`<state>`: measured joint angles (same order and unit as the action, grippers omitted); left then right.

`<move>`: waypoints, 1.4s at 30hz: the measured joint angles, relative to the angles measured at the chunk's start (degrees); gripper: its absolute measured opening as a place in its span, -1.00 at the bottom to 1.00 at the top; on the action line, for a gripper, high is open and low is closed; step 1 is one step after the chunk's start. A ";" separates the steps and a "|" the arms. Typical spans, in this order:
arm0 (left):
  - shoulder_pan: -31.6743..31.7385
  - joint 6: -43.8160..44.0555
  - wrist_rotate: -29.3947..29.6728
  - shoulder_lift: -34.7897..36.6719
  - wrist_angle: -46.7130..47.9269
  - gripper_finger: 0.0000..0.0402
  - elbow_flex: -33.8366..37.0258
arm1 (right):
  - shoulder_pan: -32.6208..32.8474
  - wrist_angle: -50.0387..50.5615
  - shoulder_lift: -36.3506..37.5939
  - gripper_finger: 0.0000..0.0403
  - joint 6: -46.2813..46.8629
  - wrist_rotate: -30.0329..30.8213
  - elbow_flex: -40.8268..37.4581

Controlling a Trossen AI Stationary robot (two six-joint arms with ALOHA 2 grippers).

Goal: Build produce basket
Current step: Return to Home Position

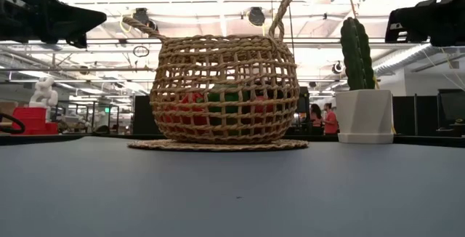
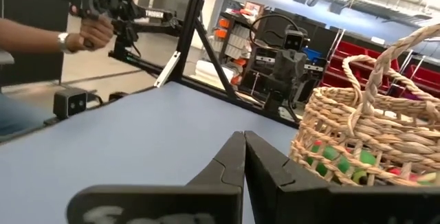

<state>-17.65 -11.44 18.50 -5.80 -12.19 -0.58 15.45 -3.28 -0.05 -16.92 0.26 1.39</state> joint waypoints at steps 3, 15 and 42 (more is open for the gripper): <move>0.00 -0.18 0.02 0.00 -0.54 -0.99 0.00 | -1.01 0.63 -0.01 -1.00 -1.70 -0.20 0.00; 0.00 0.12 0.02 0.00 -1.78 -0.98 -0.04 | -7.15 0.93 0.00 -1.00 -1.93 -3.29 0.00; 0.00 3.79 0.02 -0.02 1.86 -0.94 -0.04 | -9.43 0.23 -0.11 -1.00 3.52 -3.55 -0.59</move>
<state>-17.65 -7.64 18.52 -5.82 -10.33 -0.62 6.02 -3.05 -0.16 -13.40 -3.29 0.80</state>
